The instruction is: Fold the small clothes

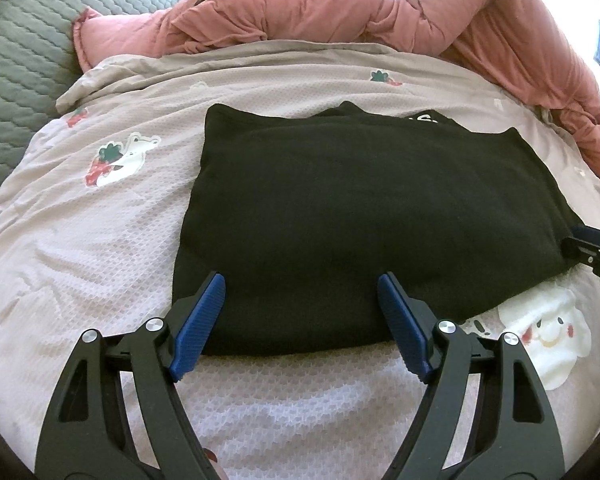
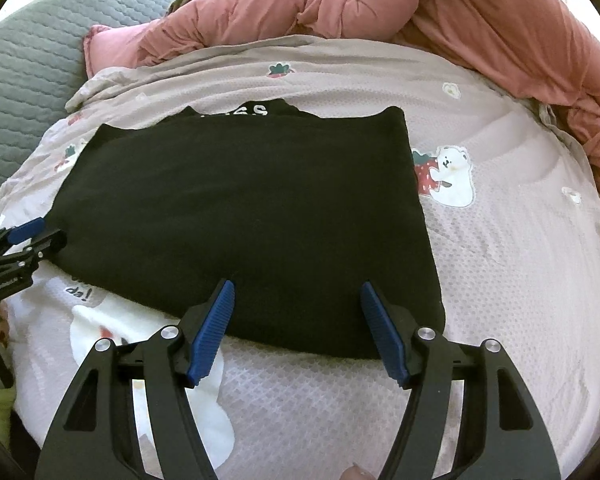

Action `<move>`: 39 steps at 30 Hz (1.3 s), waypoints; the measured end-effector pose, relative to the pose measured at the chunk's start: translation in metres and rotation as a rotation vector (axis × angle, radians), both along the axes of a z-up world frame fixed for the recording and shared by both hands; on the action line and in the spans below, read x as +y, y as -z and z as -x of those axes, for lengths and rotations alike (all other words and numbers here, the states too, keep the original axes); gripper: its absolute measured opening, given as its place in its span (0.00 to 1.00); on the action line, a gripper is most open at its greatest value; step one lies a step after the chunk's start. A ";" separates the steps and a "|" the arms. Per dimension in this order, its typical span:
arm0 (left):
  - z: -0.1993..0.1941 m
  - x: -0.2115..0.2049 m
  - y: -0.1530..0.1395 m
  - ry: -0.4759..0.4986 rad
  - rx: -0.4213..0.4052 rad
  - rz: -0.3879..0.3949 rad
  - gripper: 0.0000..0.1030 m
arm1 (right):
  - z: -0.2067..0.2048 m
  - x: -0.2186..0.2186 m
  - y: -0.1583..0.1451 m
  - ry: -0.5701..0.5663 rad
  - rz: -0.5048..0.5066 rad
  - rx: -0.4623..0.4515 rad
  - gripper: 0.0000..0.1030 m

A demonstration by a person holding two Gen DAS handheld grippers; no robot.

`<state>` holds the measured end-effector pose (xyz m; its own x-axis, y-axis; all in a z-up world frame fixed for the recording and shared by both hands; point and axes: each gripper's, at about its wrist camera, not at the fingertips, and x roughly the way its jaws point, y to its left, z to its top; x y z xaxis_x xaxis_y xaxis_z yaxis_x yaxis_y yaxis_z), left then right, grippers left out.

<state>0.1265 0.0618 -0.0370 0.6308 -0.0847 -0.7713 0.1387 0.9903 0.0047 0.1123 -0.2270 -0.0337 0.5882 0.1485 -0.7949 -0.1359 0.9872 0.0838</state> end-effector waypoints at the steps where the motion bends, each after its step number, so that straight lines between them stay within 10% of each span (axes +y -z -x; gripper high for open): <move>1: 0.001 0.000 -0.001 -0.001 0.000 -0.001 0.69 | 0.002 0.000 -0.002 -0.002 -0.007 -0.002 0.63; 9: 0.008 0.004 -0.008 -0.015 -0.003 0.007 0.69 | 0.011 0.004 -0.017 -0.023 -0.019 -0.028 0.63; 12: 0.010 0.007 -0.008 -0.028 0.003 0.008 0.72 | 0.015 0.007 -0.023 -0.023 -0.028 -0.052 0.85; 39: 0.036 0.042 -0.042 -0.133 -0.053 0.019 0.91 | 0.034 0.050 -0.054 -0.113 -0.010 -0.133 0.95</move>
